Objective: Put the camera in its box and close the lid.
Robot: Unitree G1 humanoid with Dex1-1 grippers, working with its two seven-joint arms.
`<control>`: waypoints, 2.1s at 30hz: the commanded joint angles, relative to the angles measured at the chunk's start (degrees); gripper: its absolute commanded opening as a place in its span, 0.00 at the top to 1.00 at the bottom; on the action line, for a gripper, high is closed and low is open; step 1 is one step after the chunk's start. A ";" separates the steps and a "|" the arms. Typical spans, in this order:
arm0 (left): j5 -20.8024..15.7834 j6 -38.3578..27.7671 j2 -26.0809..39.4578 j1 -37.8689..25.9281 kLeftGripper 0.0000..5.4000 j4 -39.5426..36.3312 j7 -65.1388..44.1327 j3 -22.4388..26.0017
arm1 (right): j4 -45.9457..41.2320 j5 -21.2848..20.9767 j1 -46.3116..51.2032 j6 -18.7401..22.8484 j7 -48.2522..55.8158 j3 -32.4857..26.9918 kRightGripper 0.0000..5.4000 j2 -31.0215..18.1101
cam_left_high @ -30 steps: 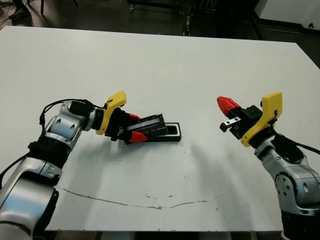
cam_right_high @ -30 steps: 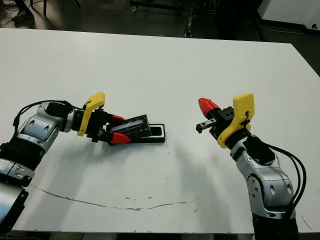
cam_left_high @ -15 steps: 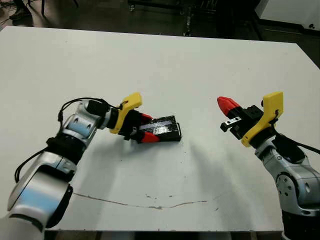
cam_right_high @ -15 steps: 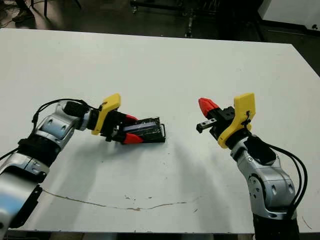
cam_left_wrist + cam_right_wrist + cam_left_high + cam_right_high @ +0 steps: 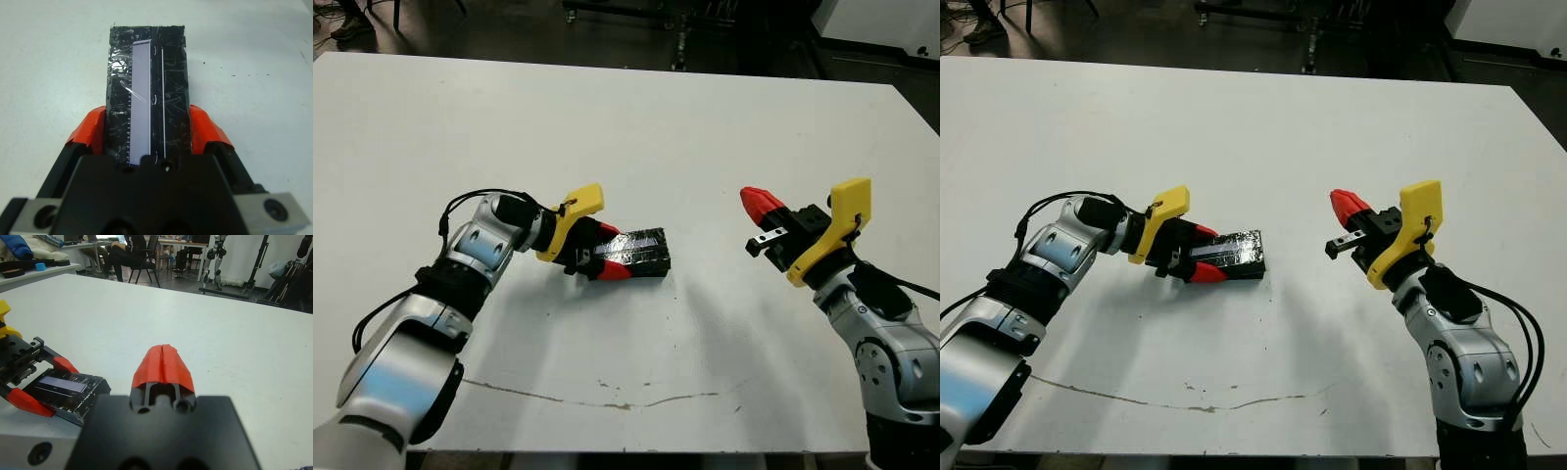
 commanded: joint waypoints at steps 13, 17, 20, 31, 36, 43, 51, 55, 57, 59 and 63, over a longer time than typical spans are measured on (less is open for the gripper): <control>5.71 -0.40 -4.51 1.72 0.41 4.03 1.39 -6.45 | -1.23 0.40 0.94 2.07 -1.01 -0.43 1.00 -0.67; 6.48 -0.24 -5.42 1.29 0.41 4.37 2.40 -7.11 | -1.39 0.61 0.97 2.30 -1.08 -0.47 1.00 -0.56; 7.32 0.83 -6.13 0.87 0.41 4.68 3.29 -7.91 | -1.50 0.32 1.06 2.18 -1.17 -0.25 1.00 -0.71; 7.66 3.28 -6.76 0.47 0.41 6.18 2.77 -8.98 | -1.59 0.77 1.21 2.58 -0.98 -0.46 1.00 -0.67; 8.25 3.73 -6.05 0.33 0.33 5.90 4.32 -9.19 | -1.76 0.62 1.24 2.51 -1.11 -0.26 1.00 -0.55; 10.85 -7.56 -4.13 1.14 0.16 5.45 7.43 -9.91 | -1.89 0.61 1.30 2.38 -0.85 -0.21 1.00 -0.71; 12.11 -10.38 -2.61 0.72 0.00 3.96 7.47 -10.72 | -2.00 0.62 1.11 2.32 -0.74 -0.11 1.00 -0.75; 11.35 -10.62 -2.19 0.19 0.00 5.12 6.12 -10.05 | -2.16 0.57 0.96 2.64 -0.96 -0.07 1.00 -0.76; 10.41 -9.97 -2.19 0.06 0.00 5.73 5.29 -9.29 | -2.13 0.60 0.90 2.65 -0.90 -0.05 1.00 -0.78; 9.31 -9.78 -1.93 0.26 0.00 5.87 4.89 -8.15 | -2.08 0.67 0.85 2.65 -0.82 -0.06 1.00 -0.77; 6.89 -10.20 -0.89 0.39 0.00 5.64 3.02 -5.62 | -2.11 0.44 0.81 2.61 -0.98 0.04 1.00 -0.78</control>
